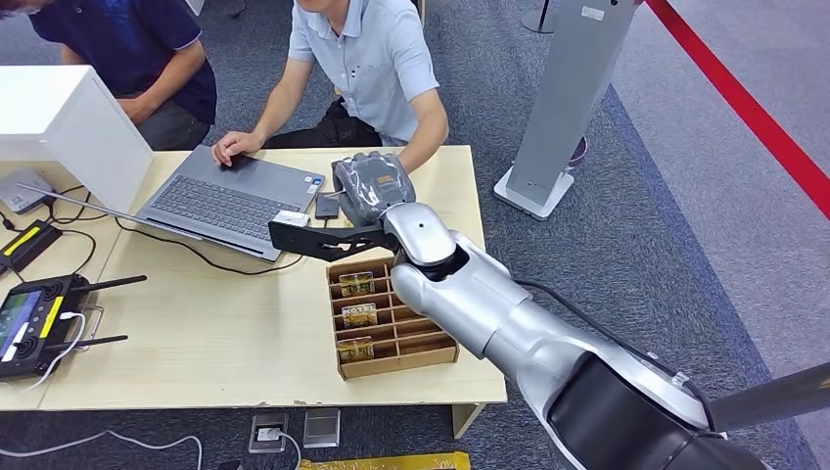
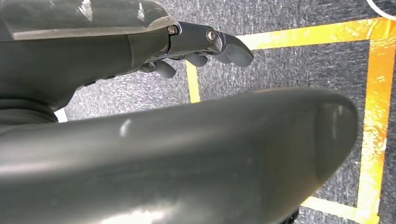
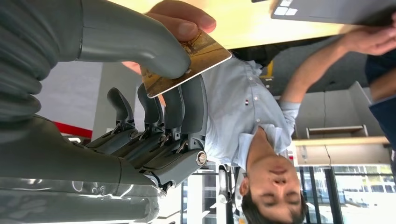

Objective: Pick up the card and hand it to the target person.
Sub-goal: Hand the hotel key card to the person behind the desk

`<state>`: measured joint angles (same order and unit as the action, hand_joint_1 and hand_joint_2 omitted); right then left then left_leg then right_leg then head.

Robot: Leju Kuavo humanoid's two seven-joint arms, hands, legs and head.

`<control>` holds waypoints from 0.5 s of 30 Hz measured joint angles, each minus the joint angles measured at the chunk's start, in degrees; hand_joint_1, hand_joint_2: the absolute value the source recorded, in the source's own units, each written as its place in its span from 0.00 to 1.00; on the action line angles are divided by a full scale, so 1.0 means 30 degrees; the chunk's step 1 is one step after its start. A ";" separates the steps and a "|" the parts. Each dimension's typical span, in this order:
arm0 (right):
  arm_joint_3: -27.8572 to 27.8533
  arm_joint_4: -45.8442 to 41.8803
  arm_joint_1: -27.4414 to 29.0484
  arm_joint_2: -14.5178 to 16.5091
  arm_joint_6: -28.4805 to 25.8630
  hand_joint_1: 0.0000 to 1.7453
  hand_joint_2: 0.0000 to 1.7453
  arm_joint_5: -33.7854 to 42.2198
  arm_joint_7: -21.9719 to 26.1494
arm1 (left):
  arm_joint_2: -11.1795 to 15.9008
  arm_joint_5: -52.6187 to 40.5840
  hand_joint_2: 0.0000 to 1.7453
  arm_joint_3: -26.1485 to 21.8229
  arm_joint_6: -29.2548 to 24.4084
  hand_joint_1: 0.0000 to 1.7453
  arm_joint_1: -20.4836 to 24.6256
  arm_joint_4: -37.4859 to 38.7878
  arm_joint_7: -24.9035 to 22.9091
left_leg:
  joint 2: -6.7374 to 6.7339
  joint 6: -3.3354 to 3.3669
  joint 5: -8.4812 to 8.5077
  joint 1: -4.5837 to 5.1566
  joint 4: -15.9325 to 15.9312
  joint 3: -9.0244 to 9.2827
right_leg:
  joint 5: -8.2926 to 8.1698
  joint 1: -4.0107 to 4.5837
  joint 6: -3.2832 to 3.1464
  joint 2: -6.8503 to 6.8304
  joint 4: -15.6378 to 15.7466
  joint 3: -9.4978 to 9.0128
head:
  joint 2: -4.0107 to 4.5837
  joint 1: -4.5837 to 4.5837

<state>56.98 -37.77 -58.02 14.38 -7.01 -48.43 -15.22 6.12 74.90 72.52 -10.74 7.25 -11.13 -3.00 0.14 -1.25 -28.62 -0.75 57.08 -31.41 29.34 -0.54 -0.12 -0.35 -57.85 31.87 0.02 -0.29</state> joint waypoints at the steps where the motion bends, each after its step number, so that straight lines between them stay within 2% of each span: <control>1: 0.0098 0.0418 -0.0127 0.0162 0.0000 0.77 1.00 -0.0016 0.0013 | 0.0000 0.0062 0.00 0.0002 0.0007 0.00 -0.0014 0.0000 0.0027 | 0.0000 0.0000 0.0000 0.0000 0.0000 0.0001 | 0.0000 0.0000 0.0000 0.0001 0.0000 0.0000 | 0.0000 0.0004; 7: 0.0573 0.2084 -0.0607 0.0919 -0.0040 0.77 1.00 -0.0260 0.0040 | 0.0000 0.0287 0.00 0.0009 0.0016 0.00 -0.0075 0.0000 -0.0086 | -0.0003 0.0000 0.0000 -0.0001 0.0000 0.0004 | 0.0000 0.0001 -0.0001 0.0005 -0.0001 0.0003 | 0.0000 0.0024; 11: 0.0836 0.2688 -0.0826 0.1189 -0.0071 0.00 1.00 -0.0266 0.0082 | 0.0000 0.0337 0.00 0.0009 0.0100 0.00 -0.0097 0.0000 0.0010 | -0.0004 0.0000 0.0000 0.0000 0.0000 0.0002 | 0.0000 0.0000 0.0000 0.0008 -0.0001 0.0006 | 0.0000 0.0016; 15: 0.1042 0.3115 -0.1122 0.1375 -0.0446 0.00 1.00 -0.0138 0.0411 | 0.0000 0.0351 0.00 0.0016 0.0186 0.00 -0.0105 0.0000 0.0288 | -0.0004 0.0000 0.0000 0.0000 0.0001 0.0003 | 0.0000 0.0000 -0.0001 0.0009 0.0000 0.0005 | 0.0000 0.0002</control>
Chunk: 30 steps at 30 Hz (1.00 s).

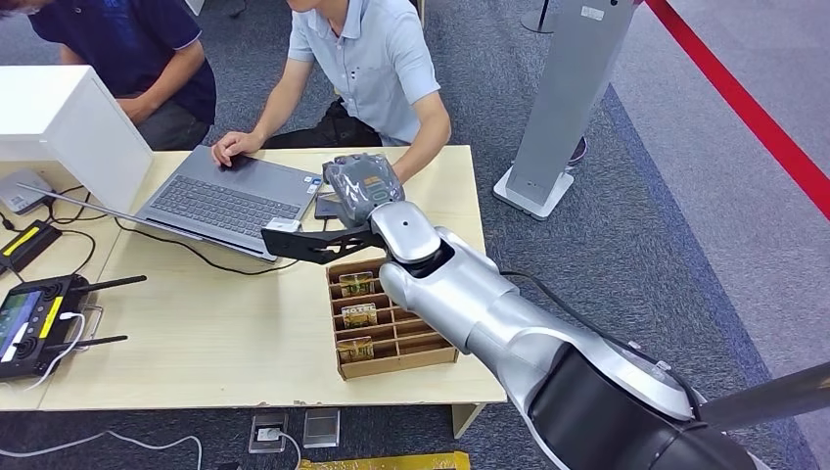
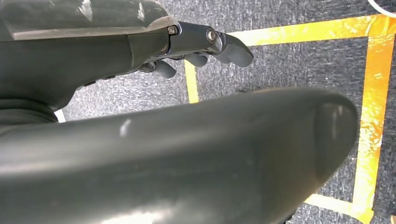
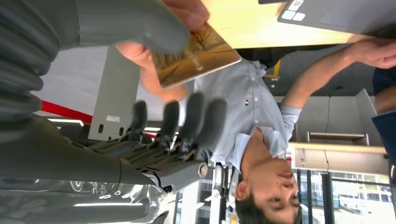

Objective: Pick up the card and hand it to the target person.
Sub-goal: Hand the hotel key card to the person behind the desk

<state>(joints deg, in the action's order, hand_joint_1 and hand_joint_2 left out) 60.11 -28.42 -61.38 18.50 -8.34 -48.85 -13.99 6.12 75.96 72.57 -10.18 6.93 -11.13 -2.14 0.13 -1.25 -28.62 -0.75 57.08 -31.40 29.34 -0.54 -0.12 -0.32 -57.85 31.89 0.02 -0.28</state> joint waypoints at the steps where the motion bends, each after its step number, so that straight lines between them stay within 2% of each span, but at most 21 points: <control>1: 0.0046 0.0058 -0.0082 0.0033 -0.0142 0.00 1.00 0.0062 0.0095 | 0.0002 0.0033 0.00 0.0000 -0.0007 0.00 -0.0002 0.0000 0.0020 | 0.0000 0.0000 0.0000 0.0000 0.0000 0.0001 | 0.0000 0.0000 0.0000 0.0001 0.0000 0.0000 | 0.0000 0.0000; 9: 0.0133 -0.0720 -0.0531 -0.0128 -0.1531 0.00 1.00 0.0825 0.0086 | 0.0007 0.0621 0.00 0.0000 -0.0104 0.00 -0.0037 0.0000 0.0038 | -0.0004 0.0000 0.0000 0.0000 0.0003 0.0014 | 0.0000 0.0000 0.0000 0.0006 0.0000 0.0000 | 0.0000 0.0020; 12: -0.0028 -0.2318 -0.0302 -0.0783 -0.1820 0.00 1.00 0.1550 -0.0611 | 0.0007 0.0882 0.00 0.0000 -0.0195 0.00 -0.0086 0.0000 -0.0091 | -0.0006 0.0000 0.0000 0.0000 0.0005 0.0024 | 0.0000 0.0000 0.0000 0.0003 0.0006 -0.0003 | 0.0000 0.0026; 15: -0.0524 -0.5067 0.0618 -0.2066 -0.2029 0.00 1.00 0.2891 -0.1441 | 0.0009 0.1120 0.00 -0.0002 -0.0260 0.00 -0.0171 0.0000 -0.0166 | -0.0005 0.0002 -0.0002 0.0001 0.0007 0.0030 | 0.0000 -0.0001 0.0001 0.0002 0.0020 -0.0014 | 0.0000 0.0013; 18: -0.1316 -0.8025 0.2220 -0.3494 -0.2333 0.00 1.00 0.4831 -0.1615 | 0.0016 0.1355 0.00 -0.0016 -0.0286 0.00 -0.0248 0.0000 -0.0175 | -0.0002 0.0005 -0.0004 0.0003 0.0010 0.0034 | -0.0001 -0.0002 0.0002 0.0004 0.0031 -0.0018 | 0.0000 -0.0018; 21: -0.2338 -1.0943 0.4337 -0.4886 -0.2786 0.00 1.00 0.7115 -0.0953 | 0.0018 0.1539 0.00 -0.0042 -0.0348 0.00 -0.0308 0.0000 -0.0198 | 0.0001 0.0006 -0.0007 0.0003 0.0013 0.0033 | -0.0001 -0.0002 0.0003 0.0001 0.0037 -0.0017 | 0.0000 -0.0020; 26: -0.4289 -1.4900 0.8454 -0.6712 -0.4004 0.00 1.00 1.2111 0.2029 | 0.0015 0.1696 0.00 -0.0149 -0.0638 0.00 -0.0376 0.0000 -0.0259 | -0.0003 0.0001 -0.0023 0.0001 0.0010 0.0038 | 0.0004 0.0000 0.0005 0.0004 0.0048 -0.0009 | 0.0000 0.0018; 30: -0.5951 -1.7792 1.2266 -0.8113 -0.4812 0.00 1.00 1.3731 0.3652 | 0.0015 0.1709 0.00 -0.0273 -0.0712 0.00 -0.0430 0.0000 -0.0348 | 0.0004 0.0001 -0.0035 0.0000 0.0005 0.0028 | 0.0028 0.0000 0.0029 -0.0006 0.0054 -0.0023 | 0.0000 0.0011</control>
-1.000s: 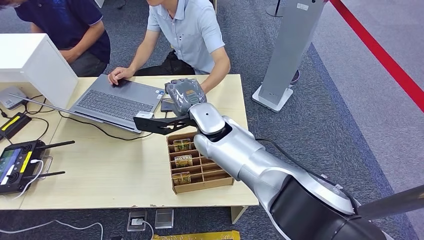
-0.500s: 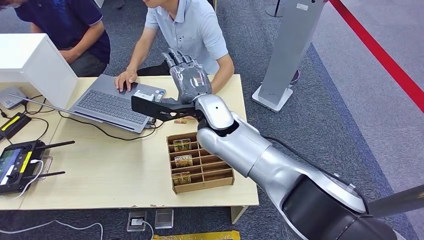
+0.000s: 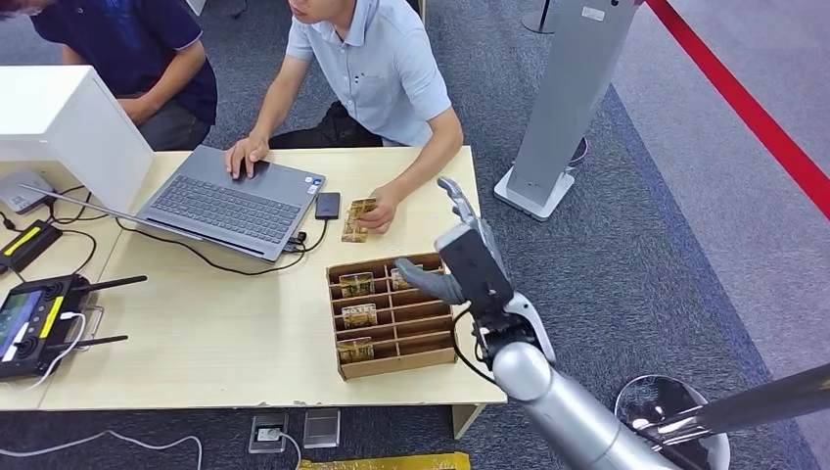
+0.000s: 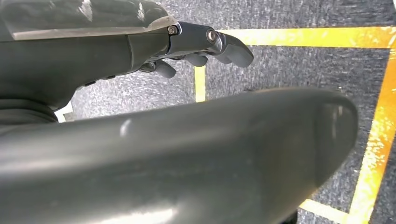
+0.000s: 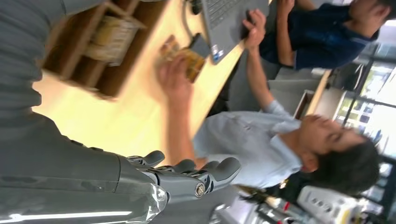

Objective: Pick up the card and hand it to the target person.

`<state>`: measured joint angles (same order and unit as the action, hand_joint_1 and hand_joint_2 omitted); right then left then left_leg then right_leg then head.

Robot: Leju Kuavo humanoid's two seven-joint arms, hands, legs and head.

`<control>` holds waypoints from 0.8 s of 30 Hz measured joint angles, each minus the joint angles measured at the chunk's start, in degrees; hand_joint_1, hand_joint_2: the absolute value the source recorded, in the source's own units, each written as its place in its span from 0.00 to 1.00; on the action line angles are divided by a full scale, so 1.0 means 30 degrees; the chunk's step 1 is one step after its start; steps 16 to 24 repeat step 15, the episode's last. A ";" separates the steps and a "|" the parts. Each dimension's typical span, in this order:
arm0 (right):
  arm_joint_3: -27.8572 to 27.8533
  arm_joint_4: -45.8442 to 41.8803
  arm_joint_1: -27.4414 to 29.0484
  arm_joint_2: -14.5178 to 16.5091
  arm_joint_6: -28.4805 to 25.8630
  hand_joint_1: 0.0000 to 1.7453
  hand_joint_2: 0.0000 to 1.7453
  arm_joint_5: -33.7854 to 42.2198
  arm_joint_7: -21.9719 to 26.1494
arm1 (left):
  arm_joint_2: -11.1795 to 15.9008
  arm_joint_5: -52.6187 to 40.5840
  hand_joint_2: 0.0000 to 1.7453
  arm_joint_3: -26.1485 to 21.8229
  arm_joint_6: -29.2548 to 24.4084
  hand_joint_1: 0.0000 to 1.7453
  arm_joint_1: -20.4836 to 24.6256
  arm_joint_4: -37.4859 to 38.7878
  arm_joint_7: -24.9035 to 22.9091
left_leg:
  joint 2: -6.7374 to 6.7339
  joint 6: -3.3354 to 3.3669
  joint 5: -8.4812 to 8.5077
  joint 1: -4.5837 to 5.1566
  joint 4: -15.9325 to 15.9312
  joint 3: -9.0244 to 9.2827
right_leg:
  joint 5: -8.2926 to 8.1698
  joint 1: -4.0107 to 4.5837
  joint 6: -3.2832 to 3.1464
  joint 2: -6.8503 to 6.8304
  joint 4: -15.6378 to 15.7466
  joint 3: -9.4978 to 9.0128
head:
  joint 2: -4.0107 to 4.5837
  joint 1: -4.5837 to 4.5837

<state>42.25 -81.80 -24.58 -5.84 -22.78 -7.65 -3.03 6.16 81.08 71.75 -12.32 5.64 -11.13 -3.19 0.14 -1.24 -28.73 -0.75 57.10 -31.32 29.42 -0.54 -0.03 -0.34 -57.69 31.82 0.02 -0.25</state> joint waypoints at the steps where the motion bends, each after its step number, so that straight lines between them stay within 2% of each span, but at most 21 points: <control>1: -0.0365 -0.0594 0.0898 -0.0260 -0.0131 0.00 1.00 0.0049 0.0198 | 0.0000 -0.0002 0.00 -0.0025 -0.0022 0.00 -0.0013 0.0000 -0.0040 | -0.0006 -0.0005 -0.0005 0.0000 -0.0002 -0.0003 | 0.0000 0.0000 -0.0001 0.0011 0.0000 0.0004 | 0.0000 -0.0013; 6: -0.1412 -0.2814 0.4380 -0.0916 -0.0288 0.00 1.00 -0.0022 0.0841 | 0.0004 -0.0040 0.00 -0.0076 -0.0115 0.00 0.0017 0.0000 -0.0100 | -0.0010 -0.0015 -0.0017 -0.0001 -0.0006 0.0003 | 0.0007 0.0000 -0.0009 0.0027 0.0000 0.0005 | 0.0000 0.0000; 10: -0.1581 -0.3639 0.6043 -0.1098 -0.0113 0.00 1.00 0.0791 0.1534 | 0.0007 -0.0098 0.00 -0.0084 -0.0142 0.00 0.0044 0.0000 -0.0080 | -0.0015 -0.0015 -0.0017 -0.0001 -0.0012 0.0003 | 0.0011 0.0000 -0.0013 0.0029 -0.0001 0.0004 | 0.0000 0.0018; 15: -0.1585 -0.3634 0.6727 -0.1202 0.0821 0.00 1.00 0.2158 0.2286 | 0.0007 -0.0251 0.00 -0.0084 -0.0135 0.00 0.0084 0.0000 -0.0068 | -0.0014 -0.0015 -0.0015 0.0000 -0.0012 0.0005 | 0.0010 0.0000 -0.0013 0.0028 -0.0003 -0.0001 | 0.0000 0.0001; 24: -0.1585 -0.3634 0.6727 -0.1202 0.0821 0.00 1.00 0.2158 0.2286 | 0.0007 -0.0251 0.00 -0.0084 -0.0135 0.00 0.0084 0.0000 -0.0068 | -0.0014 -0.0015 -0.0015 0.0000 -0.0012 0.0005 | 0.0010 0.0000 -0.0013 0.0028 -0.0003 -0.0001 | 0.0000 0.0001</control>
